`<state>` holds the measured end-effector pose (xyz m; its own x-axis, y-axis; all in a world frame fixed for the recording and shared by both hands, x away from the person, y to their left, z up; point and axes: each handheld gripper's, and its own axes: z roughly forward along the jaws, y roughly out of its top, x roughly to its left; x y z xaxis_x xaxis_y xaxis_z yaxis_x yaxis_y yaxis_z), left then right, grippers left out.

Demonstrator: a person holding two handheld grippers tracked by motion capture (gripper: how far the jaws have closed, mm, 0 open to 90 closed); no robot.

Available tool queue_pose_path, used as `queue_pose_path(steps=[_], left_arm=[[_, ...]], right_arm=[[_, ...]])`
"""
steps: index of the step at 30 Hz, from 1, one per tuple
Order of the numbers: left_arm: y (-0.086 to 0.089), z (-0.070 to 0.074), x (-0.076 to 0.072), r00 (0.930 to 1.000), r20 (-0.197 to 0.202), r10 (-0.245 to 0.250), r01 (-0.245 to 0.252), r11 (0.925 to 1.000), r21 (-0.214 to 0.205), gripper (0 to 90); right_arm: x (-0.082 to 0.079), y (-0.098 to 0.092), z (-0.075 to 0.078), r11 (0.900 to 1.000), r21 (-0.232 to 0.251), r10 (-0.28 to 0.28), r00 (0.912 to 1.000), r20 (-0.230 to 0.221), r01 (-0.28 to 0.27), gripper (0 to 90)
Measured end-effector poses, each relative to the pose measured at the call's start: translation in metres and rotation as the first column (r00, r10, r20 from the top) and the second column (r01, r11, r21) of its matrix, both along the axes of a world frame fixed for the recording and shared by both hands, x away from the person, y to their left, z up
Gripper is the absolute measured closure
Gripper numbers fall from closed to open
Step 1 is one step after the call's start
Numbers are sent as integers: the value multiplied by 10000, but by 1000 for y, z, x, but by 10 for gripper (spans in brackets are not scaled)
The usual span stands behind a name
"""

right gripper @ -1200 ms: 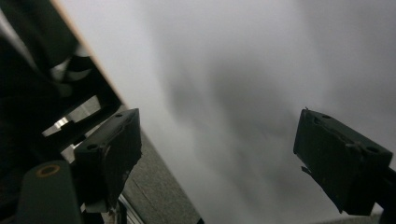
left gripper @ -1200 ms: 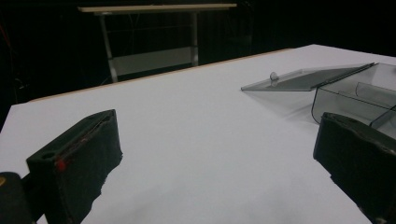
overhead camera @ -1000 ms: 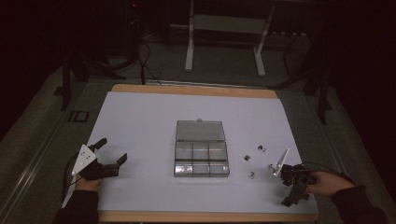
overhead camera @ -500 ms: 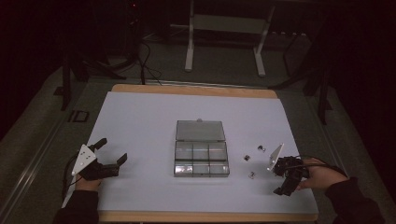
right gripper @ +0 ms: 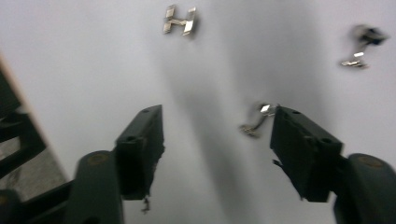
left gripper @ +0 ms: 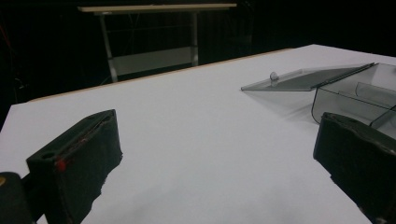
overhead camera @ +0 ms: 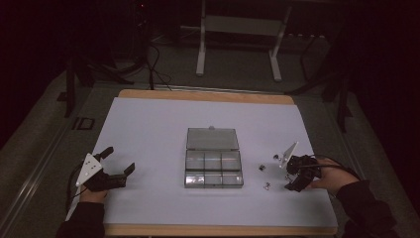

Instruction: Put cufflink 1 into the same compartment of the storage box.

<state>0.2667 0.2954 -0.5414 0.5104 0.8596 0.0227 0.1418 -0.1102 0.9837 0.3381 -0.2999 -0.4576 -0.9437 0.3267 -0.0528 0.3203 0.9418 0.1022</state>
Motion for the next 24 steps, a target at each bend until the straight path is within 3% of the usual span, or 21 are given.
queue_pose_path(steps=[4,11,24], left_arm=[[0,0,0,10000,-6,-1,1,10000,4,17],[0,0,0,10000,-10,-18,18,10000,-6,17],[0,0,0,10000,-24,-32,32,10000,-7,16]], right_arm=[[11,0,-5,10000,-72,-35,10000,-82,34,533],[26,0,-19,9987,-430,-284,9991,-323,270,585],[31,-1,-36,9928,-1131,-472,9969,-634,398,654]])
